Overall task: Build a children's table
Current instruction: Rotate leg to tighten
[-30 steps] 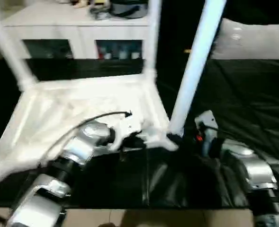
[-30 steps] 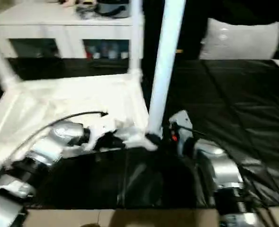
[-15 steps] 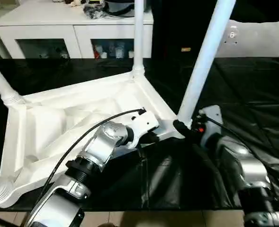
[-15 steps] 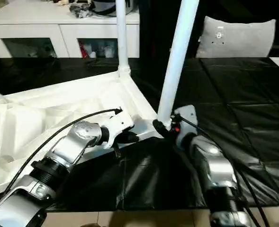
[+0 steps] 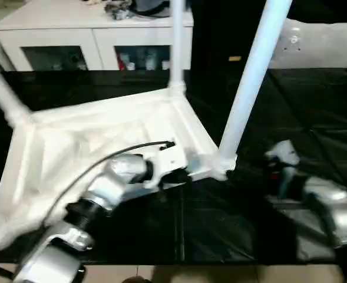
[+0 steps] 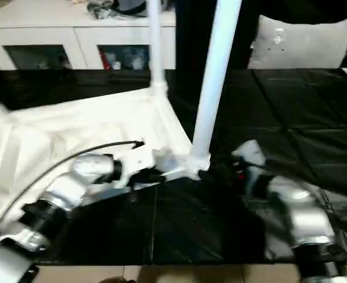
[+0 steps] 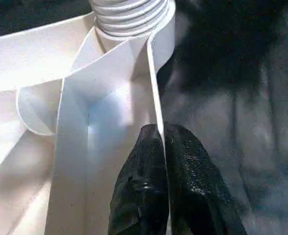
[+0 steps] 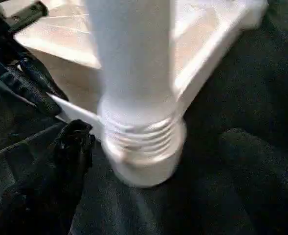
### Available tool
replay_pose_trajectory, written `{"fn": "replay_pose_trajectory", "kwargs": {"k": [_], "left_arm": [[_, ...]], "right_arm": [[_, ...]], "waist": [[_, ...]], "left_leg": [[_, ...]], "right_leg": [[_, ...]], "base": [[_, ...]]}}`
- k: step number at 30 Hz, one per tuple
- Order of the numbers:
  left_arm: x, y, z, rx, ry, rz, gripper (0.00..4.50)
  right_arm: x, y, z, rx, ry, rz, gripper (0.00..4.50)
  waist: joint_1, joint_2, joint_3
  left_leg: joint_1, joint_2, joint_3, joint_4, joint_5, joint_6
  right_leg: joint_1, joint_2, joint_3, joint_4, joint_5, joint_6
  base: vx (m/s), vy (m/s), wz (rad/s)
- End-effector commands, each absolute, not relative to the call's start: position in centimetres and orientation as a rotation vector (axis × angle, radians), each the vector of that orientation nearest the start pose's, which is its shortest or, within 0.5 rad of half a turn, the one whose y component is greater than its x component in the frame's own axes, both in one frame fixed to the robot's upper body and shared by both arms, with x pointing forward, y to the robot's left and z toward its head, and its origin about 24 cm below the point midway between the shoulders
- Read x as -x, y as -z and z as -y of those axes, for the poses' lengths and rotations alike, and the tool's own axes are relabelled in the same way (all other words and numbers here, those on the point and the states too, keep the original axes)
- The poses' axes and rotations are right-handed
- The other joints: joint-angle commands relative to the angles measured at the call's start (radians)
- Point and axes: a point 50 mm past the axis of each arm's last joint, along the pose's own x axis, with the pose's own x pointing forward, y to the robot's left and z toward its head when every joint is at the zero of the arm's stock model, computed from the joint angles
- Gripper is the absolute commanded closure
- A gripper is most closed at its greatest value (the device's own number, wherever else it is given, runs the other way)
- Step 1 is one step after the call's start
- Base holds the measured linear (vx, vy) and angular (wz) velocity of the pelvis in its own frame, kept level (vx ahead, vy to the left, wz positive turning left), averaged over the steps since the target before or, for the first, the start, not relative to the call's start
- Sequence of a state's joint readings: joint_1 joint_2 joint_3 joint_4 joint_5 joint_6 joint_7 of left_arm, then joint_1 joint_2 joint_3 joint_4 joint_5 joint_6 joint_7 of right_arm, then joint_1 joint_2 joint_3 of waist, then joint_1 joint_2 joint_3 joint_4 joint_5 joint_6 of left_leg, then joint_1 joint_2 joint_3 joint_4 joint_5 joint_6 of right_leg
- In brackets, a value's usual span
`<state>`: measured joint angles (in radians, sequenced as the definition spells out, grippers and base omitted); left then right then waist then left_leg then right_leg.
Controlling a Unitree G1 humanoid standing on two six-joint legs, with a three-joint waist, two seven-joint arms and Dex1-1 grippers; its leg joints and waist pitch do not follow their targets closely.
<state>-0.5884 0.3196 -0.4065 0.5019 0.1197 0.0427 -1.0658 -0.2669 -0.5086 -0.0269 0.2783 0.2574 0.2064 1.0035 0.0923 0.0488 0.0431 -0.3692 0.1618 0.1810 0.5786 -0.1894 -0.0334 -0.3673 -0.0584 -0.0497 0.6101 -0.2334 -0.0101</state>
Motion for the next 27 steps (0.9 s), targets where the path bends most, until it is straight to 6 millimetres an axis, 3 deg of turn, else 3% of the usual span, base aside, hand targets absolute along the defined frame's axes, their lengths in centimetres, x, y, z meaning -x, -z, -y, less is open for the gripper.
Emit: {"fn": "replay_pose_trajectory", "kwargs": {"k": [1, 7, 13, 16, 17, 23, 24, 27], "left_arm": [[-29.7, -3.1, -9.9, -0.668, 1.491, -0.467, 4.5], [-29.4, -3.5, -10.7, -0.712, 1.62, -0.478, 4.5], [-29.1, -3.6, -10.7, -0.732, 1.715, -0.485, 4.5], [-29.0, -3.6, -10.6, -0.757, 1.749, -0.484, 4.5], [-29.0, -3.6, -10.6, -0.761, 1.758, -0.487, 4.5], [-29.0, -3.7, -10.6, -0.769, 1.789, -0.493, 4.5], [-29.0, -3.7, -10.7, -0.768, 1.794, -0.496, 4.5], [-29.0, -3.6, -10.8, -0.764, 1.803, -0.504, 4.5]], "right_arm": [[-28.2, -6.8, 21.6, 0.168, -0.968, -0.257, 0.06], [-27.5, -7.0, 21.1, 0.186, -1.151, -0.296, 0.06], [-27.6, -6.2, 20.1, 0.217, -1.248, -0.34, 0.06], [-27.8, -6.2, 19.7, 0.212, -1.271, -0.337, 0.23], [-27.9, -6.2, 19.6, 0.205, -1.28, -0.337, 0.37], [-27.8, -6.0, 18.9, 0.17, -1.334, -0.341, 0.94], [-27.7, -5.9, 18.8, 0.161, -1.344, -0.347, 1.07], [-27.5, -5.6, 18.6, 0.144, -1.361, -0.365, 1.39]], "waist": [[0.003, -0.013, -0.05], [0.02, -0.014, -0.053], [0.026, -0.013, -0.051], [0.029, -0.012, -0.053], [0.031, -0.017, -0.054], [0.046, -0.014, -0.057], [0.047, -0.008, -0.057], [0.047, -0.011, -0.057]], "left_leg": [[0.009, 0.078, -0.03, -0.061, -0.157, 0.086], [0.008, 0.081, -0.028, -0.054, -0.121, 0.116], [0.011, 0.085, -0.029, -0.058, -0.151, 0.091], [0.014, 0.086, -0.028, -0.057, -0.16, 0.083], [0.014, 0.086, -0.028, -0.057, -0.152, 0.085], [0.012, 0.085, -0.028, -0.054, -0.126, 0.094], [0.013, 0.086, -0.029, -0.053, -0.128, 0.091], [0.013, 0.086, -0.029, -0.054, -0.133, 0.087]], "right_leg": [[0.034, -0.101, 0.05, -0.079, -0.083, -0.235], [0.034, -0.103, 0.046, -0.067, -0.014, -0.258], [0.031, -0.105, 0.046, -0.072, -0.083, -0.256], [0.03, -0.105, 0.047, -0.07, -0.075, -0.264], [0.031, -0.105, 0.047, -0.068, -0.063, -0.263], [0.033, -0.107, 0.045, -0.063, -0.031, -0.26], [0.032, -0.107, 0.045, -0.062, -0.031, -0.261], [0.033, -0.106, 0.044, -0.062, -0.028, -0.263]], "base": [[0.0, 0.0, 0.0], [0.0, 0.0, 0.0], [0.0, 0.0, 0.0], [0.0, 0.0, 0.0], [0.0, 0.0, 0.0], [0.0, 0.0, 0.0], [0.0, 0.0, 0.0], [0.0, 0.0, 0.0]]}}
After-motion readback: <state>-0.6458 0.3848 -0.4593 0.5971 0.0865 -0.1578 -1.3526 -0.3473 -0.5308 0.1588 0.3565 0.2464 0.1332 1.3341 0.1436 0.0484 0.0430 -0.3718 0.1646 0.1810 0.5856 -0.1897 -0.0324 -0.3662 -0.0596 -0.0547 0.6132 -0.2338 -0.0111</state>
